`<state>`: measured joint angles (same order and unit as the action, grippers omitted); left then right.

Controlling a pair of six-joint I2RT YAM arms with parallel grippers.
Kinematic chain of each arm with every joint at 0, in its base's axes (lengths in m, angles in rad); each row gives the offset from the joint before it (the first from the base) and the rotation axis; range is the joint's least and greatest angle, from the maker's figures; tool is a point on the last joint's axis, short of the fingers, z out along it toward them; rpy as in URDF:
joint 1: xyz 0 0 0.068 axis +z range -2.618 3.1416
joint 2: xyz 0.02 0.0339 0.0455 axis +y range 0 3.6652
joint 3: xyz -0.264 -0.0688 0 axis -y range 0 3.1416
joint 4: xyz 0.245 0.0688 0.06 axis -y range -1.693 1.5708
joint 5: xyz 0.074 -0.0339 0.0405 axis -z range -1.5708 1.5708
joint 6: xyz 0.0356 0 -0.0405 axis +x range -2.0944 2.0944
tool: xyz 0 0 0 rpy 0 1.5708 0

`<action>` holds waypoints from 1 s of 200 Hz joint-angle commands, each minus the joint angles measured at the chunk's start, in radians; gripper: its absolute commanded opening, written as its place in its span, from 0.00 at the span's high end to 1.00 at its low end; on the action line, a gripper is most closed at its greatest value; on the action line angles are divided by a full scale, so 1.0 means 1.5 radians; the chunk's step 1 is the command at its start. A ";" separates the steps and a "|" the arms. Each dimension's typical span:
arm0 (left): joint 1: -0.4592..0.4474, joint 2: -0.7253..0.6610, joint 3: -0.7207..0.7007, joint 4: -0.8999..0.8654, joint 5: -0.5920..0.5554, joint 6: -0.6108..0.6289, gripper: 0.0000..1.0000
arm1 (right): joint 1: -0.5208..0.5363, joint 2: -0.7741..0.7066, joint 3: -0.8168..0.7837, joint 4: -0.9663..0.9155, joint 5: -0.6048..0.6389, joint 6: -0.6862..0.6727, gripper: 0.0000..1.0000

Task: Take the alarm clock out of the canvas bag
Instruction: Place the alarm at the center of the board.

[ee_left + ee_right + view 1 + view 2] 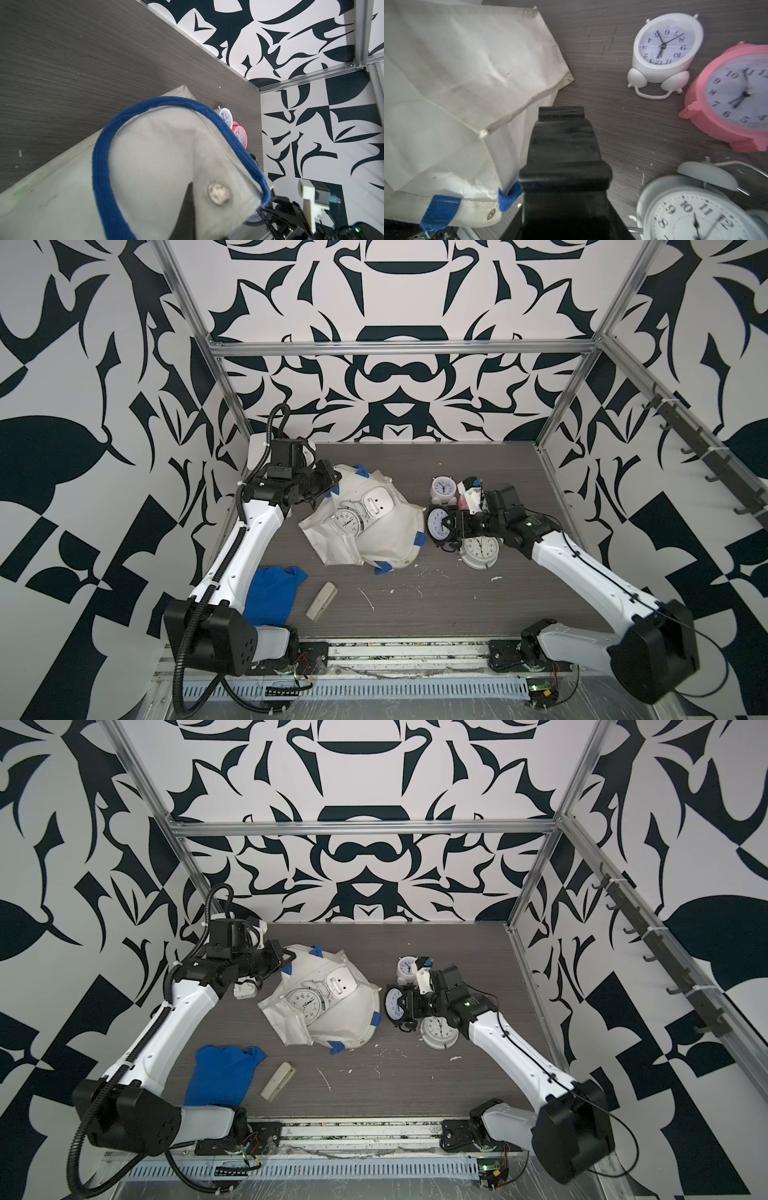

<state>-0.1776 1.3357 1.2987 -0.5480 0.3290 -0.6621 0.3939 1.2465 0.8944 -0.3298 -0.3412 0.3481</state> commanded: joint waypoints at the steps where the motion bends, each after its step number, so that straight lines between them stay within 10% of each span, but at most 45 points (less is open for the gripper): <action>1: 0.012 -0.033 -0.007 0.016 0.009 -0.003 1.00 | -0.014 0.033 0.015 0.119 -0.047 0.022 0.69; 200: 0.027 -0.056 -0.025 0.019 0.030 0.000 1.00 | -0.086 0.239 -0.018 0.274 -0.179 0.144 0.65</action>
<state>-0.1413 1.2846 1.2610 -0.5648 0.3378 -0.6586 0.2737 1.6096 0.8787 0.0017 -0.5541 0.5362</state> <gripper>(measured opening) 0.066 0.434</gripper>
